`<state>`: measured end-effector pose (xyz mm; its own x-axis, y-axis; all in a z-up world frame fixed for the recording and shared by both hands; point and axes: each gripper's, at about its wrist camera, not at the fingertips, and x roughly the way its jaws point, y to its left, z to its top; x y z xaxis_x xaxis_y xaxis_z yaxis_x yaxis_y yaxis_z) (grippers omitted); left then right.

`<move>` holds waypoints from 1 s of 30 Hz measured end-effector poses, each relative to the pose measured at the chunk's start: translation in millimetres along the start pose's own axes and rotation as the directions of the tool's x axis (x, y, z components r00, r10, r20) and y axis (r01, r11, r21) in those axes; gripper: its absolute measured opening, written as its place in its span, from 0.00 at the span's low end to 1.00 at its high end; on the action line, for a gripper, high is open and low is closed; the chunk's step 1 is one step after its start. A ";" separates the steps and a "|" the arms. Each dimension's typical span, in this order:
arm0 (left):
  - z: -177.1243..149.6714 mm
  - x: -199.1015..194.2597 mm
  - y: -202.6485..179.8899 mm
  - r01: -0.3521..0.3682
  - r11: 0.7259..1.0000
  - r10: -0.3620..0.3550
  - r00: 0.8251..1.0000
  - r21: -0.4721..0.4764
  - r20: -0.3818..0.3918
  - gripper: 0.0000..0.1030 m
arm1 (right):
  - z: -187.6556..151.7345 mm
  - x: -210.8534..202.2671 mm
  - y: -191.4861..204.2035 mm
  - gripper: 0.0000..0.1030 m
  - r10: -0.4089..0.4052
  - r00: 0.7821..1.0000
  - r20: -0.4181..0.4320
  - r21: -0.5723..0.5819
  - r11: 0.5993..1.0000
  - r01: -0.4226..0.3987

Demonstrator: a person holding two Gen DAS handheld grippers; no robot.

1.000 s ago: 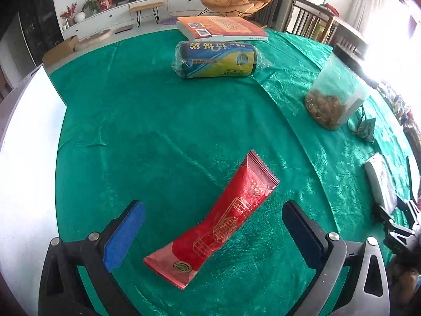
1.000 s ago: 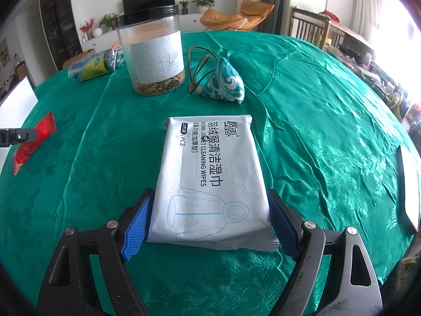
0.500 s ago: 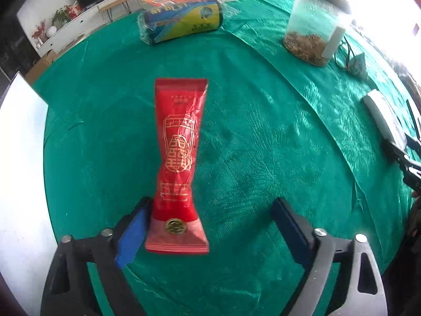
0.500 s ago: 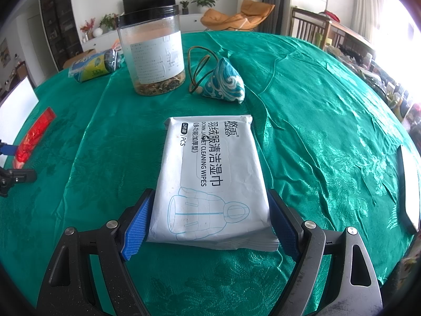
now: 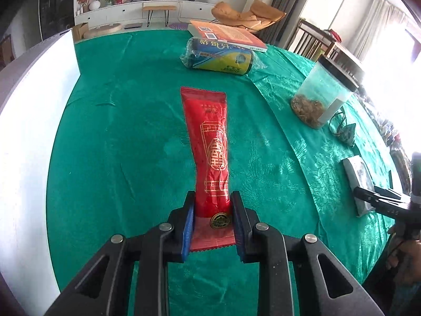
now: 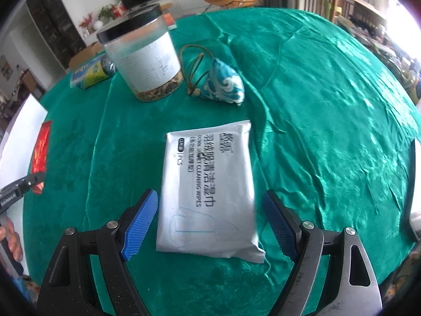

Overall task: Organize soft objects
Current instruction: 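Carry the red bag and wipes pack into the white box while opening both tools, then withdraw both tools from the white box back over the table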

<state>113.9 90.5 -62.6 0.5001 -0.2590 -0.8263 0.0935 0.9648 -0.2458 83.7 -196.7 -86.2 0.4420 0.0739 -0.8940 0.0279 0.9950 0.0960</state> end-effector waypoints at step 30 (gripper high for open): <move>-72.7 -220.6 153.3 -0.427 0.838 0.517 0.821 -0.340 0.243 0.99 | -23.2 -89.8 307.4 0.73 0.577 0.816 -0.031 -0.392 0.745 -0.541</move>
<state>-44.7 292.2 45.2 0.6681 0.2969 -0.6823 -0.4275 0.9037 -0.0253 31.9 104.1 13.4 0.3493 0.6361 -0.6881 -0.5693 0.7273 0.3833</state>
